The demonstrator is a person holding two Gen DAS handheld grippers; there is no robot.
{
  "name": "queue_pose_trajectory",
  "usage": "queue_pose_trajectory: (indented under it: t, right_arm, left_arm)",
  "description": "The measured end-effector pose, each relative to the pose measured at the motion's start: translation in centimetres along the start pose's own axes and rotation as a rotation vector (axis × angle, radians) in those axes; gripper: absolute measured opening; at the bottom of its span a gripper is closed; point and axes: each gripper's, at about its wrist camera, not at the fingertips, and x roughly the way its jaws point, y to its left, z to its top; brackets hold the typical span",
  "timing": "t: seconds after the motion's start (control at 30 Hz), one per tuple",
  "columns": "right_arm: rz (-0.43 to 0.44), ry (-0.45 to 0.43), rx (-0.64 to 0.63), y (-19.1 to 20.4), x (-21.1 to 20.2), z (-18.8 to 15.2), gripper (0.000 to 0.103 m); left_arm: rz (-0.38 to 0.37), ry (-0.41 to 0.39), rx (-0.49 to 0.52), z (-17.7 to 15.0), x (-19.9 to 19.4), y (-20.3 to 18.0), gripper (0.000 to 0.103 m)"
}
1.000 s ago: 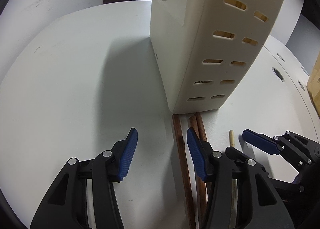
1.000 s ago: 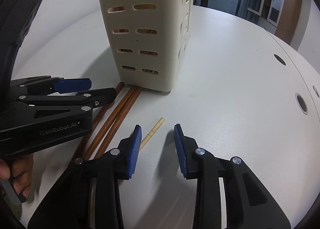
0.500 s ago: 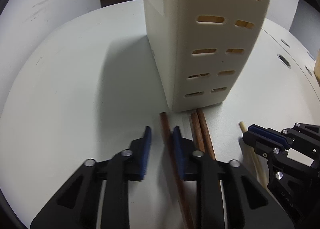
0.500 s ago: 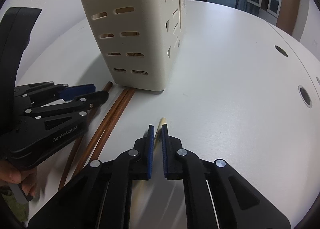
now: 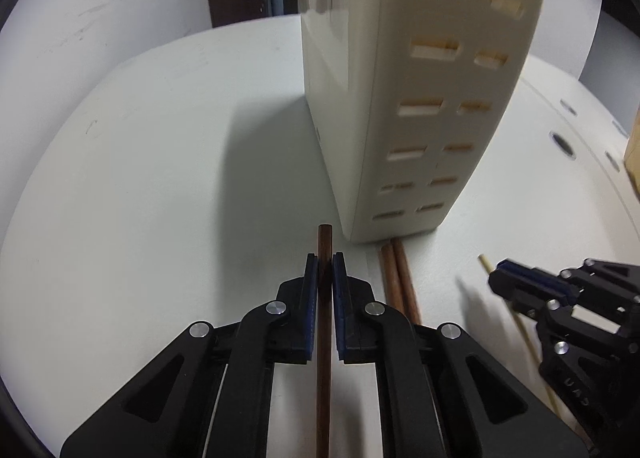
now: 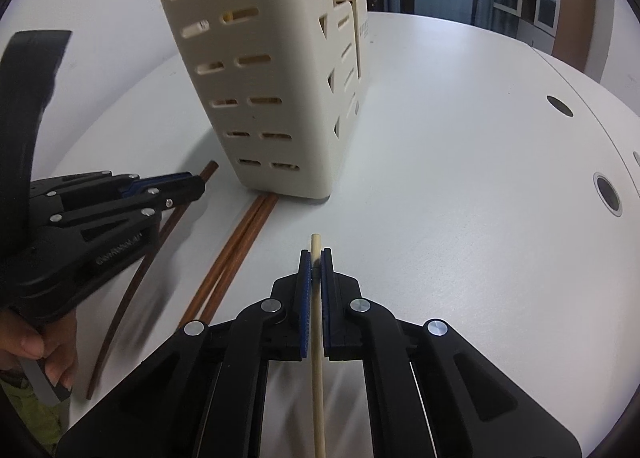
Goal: Organize utensils
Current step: 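Close the right tool on a bamboo chopstick while the left tool closes on a dark chopstick, then lift both held chopsticks up and carry them over the cream holder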
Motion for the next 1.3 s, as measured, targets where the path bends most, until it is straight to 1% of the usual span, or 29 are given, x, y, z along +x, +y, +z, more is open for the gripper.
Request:
queue_pose_trajectory:
  t: [0.13,0.27,0.33,0.4,0.43,0.5,0.53,0.57,0.6,0.73,0.9,1.07,1.17,1.3]
  right_arm:
    - [0.018,-0.051,0.002,0.2,-1.6,0.2,0.005]
    - [0.041,-0.148,0.006,0.4,-4.1,0.5,0.005]
    - [0.029,-0.185,0.008,0.3,-4.9,0.6,0.005]
    - [0.004,-0.222,-0.004,0.4,-5.9,0.6,0.005]
    - [0.003,-0.230,-0.004,0.3,-6.2,0.6,0.005]
    - [0.014,-0.254,-0.003,0.3,-7.1,0.7,0.005]
    - [0.016,-0.265,-0.007,-0.3,-7.2,1.3,0.005]
    - [0.022,-0.287,-0.010,-0.6,-7.8,1.7,0.005]
    - [0.027,-0.307,-0.014,-0.3,-8.6,1.3,0.005]
    - [0.042,-0.394,-0.036,0.1,-11.0,1.5,0.005]
    - [0.049,-0.463,-0.058,0.1,-12.3,2.6,0.005]
    - [0.064,-0.543,-0.072,-0.4,-14.0,4.3,0.005]
    - [0.071,-0.608,-0.086,-0.1,-15.0,4.9,0.005]
    - [0.085,-0.663,-0.088,0.0,-15.3,6.0,0.005]
  left_arm:
    - [-0.050,-0.112,-0.017,0.3,-3.6,0.3,0.007]
    - [-0.077,-0.190,-0.019,0.2,-6.4,0.1,0.007]
    - [-0.081,-0.215,-0.018,0.3,-7.3,0.2,0.007]
    - [-0.080,-0.257,-0.015,0.2,-8.4,0.3,0.007]
    - [-0.077,-0.297,-0.003,0.1,-9.4,0.2,0.007]
    - [-0.072,-0.335,-0.004,0.3,-10.4,0.1,0.007]
    - [-0.075,-0.354,-0.017,0.4,-11.0,0.3,0.007]
    - [-0.079,-0.366,-0.024,0.4,-11.5,0.4,0.007]
    - [-0.079,-0.378,-0.029,0.5,-11.9,0.4,0.007]
    - [-0.085,-0.424,-0.047,0.9,-13.5,0.4,0.007]
    - [-0.074,-0.470,-0.021,2.1,-15.1,-0.9,0.007]
    - [-0.071,-0.534,0.004,3.3,-17.3,-1.6,0.007]
    - [-0.090,-0.556,-0.005,4.3,-18.2,-1.6,0.007]
    - [-0.106,-0.588,-0.005,5.3,-19.1,-1.7,0.007]
